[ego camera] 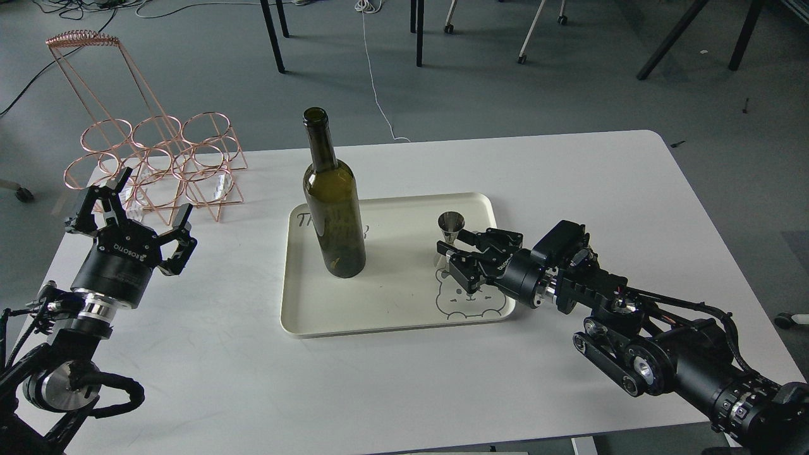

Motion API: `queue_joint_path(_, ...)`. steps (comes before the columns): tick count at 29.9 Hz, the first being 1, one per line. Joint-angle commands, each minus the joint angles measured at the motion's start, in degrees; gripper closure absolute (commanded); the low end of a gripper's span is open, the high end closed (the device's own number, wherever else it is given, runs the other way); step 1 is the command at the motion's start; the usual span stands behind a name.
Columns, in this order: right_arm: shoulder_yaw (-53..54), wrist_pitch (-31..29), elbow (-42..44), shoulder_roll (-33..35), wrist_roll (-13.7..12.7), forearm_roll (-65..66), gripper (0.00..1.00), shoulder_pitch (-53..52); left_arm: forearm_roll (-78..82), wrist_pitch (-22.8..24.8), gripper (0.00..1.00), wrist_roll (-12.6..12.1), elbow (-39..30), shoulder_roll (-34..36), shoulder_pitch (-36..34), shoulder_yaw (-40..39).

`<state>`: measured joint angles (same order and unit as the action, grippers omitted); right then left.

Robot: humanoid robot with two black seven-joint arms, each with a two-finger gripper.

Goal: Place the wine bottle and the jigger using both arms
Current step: 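Lower the right gripper around the jigger and close it, then lift the jigger off the tray with the right gripper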

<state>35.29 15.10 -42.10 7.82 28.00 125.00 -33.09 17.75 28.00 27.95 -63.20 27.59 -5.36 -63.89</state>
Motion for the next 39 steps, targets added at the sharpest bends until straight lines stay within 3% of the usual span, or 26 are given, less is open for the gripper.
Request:
queue_joint_path(1, -0.1, 0.2, 0.0, 0.0, 0.0, 0.0, 0.77, -0.3, 0.0, 0.0, 0.01, 0.0, 0.0, 0.0, 0.0, 0.0)
queue_joint_path(6, -0.1, 0.3, -0.2, 0.1, 0.0, 0.0, 0.86, -0.5, 0.0, 0.0, 0.01, 0.0, -0.1, 0.0, 0.0, 0.0)
queue_joint_path(14, -0.1, 1.8, -2.9, 1.0, 0.0, 0.0, 0.86, -0.6, 0.0, 0.0, 0.01, 0.0, -0.1, 0.0, 0.0, -0.1)
queue_joint_path(20, 1.2, 4.0, -5.5, 6.6, 0.0, 0.0, 0.86, -0.6, 0.0, 0.0, 0.01, 0.0, -0.1, -0.1, 0.0, -0.1)
queue_joint_path(31, 12.0, 7.9, -5.5, 13.4, 0.0, 0.0, 0.86, 1.5, 0.0, 0.0, 0.01, 0.0, -0.2, -0.1, 0.0, -0.1)
queue_joint_path(39, 18.3, 9.9, -4.6, 16.3, 0.0, 0.0, 0.86, 8.6, 0.1, 0.0, 0.01, 0.0, -0.2, -0.1, 0.0, -0.1)
